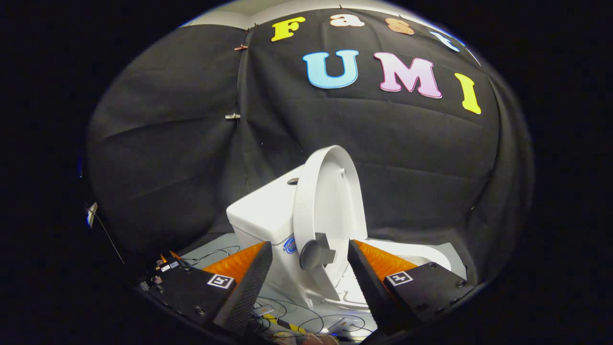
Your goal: Open the toilet lid.
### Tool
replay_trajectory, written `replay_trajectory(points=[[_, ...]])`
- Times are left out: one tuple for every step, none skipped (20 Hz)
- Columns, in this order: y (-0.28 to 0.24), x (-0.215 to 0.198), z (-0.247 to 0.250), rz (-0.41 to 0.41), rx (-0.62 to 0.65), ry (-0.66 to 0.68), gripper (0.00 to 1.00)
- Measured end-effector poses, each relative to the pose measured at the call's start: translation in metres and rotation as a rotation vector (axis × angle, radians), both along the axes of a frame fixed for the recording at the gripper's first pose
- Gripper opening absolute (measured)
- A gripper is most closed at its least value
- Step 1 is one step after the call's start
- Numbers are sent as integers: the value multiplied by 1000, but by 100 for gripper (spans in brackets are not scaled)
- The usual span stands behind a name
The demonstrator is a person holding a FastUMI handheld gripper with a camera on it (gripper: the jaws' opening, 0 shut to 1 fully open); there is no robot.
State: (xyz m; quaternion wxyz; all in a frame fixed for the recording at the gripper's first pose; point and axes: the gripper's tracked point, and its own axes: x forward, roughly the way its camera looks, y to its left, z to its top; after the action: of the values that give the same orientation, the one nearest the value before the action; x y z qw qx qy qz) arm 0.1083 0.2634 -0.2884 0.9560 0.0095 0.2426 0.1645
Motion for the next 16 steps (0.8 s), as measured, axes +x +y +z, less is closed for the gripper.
replay_trajectory(points=[[-3, 0, 13, -7, 10, -22, 99], [-8, 0, 26, -15, 20, -44, 99], [-15, -1, 41, -25, 24, -65, 99], [-21, 0, 52, -36, 22, -85, 99], [-29, -2, 64, -46, 19, -108, 99], [-37, -6, 76, -55, 17, -131, 99], [-45, -7, 88, -64, 16, -156, 99], [-53, -7, 100, -73, 18, -178, 99], [-62, -9, 110, -84, 22, -198, 98], [-70, -11, 123, -99, 29, -216, 98], [-79, -13, 133, -114, 37, -234, 99], [-89, -17, 144, -131, 45, -253, 99], [-99, -20, 155, -146, 52, -274, 99], [-109, -24, 166, -159, 57, -295, 99], [-116, -27, 177, -166, 62, -316, 99], [-126, -30, 186, -178, 61, -336, 98]])
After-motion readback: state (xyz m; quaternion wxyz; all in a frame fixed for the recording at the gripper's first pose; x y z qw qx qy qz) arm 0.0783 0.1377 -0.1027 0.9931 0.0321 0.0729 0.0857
